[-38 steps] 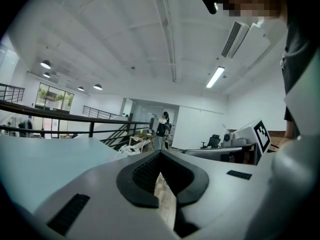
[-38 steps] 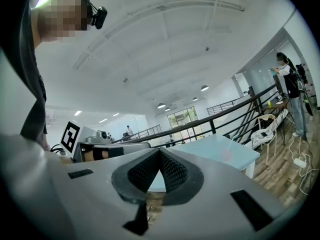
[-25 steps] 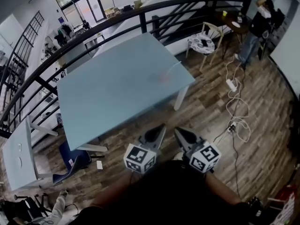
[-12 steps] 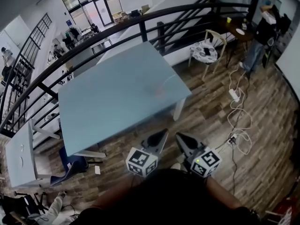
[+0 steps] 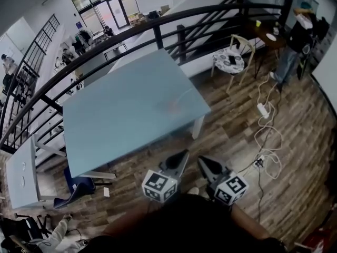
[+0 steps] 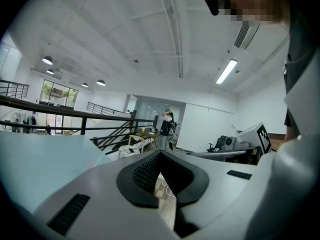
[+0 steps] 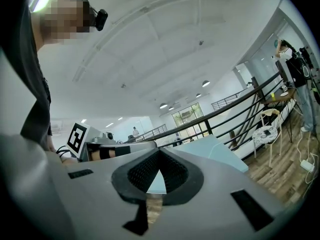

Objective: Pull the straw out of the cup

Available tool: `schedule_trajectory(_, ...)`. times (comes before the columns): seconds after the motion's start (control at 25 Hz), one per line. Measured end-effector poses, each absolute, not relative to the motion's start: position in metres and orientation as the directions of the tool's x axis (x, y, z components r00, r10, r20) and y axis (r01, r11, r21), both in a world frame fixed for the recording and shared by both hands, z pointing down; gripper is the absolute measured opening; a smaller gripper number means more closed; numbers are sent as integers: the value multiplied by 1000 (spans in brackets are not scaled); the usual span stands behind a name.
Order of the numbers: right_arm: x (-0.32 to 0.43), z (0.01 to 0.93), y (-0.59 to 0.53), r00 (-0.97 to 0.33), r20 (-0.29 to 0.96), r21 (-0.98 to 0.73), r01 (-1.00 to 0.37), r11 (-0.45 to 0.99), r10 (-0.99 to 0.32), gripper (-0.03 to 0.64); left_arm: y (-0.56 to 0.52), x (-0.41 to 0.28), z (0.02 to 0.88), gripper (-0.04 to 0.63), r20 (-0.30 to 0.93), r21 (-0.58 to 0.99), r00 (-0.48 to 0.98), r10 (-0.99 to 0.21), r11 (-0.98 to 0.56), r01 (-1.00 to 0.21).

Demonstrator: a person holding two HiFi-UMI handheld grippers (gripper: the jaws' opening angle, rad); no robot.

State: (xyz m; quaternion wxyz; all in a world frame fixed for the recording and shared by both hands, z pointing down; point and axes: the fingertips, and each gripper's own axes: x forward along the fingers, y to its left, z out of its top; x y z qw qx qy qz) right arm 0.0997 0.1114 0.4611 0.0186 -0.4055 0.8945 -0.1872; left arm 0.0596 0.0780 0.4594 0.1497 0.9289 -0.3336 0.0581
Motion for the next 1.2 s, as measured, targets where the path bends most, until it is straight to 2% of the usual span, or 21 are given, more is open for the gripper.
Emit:
schedule_trajectory(0.48, 105, 473, 55, -652, 137, -372, -732, 571, -746, 11, 23, 69, 468, 11, 217, 249, 798, -562, -758, -602)
schedule_trajectory(1.2, 31, 450, -55, -634, 107, -308, -754, 581, -766, 11, -85, -2, 447, 12, 170, 235, 824, -541, -789, -567)
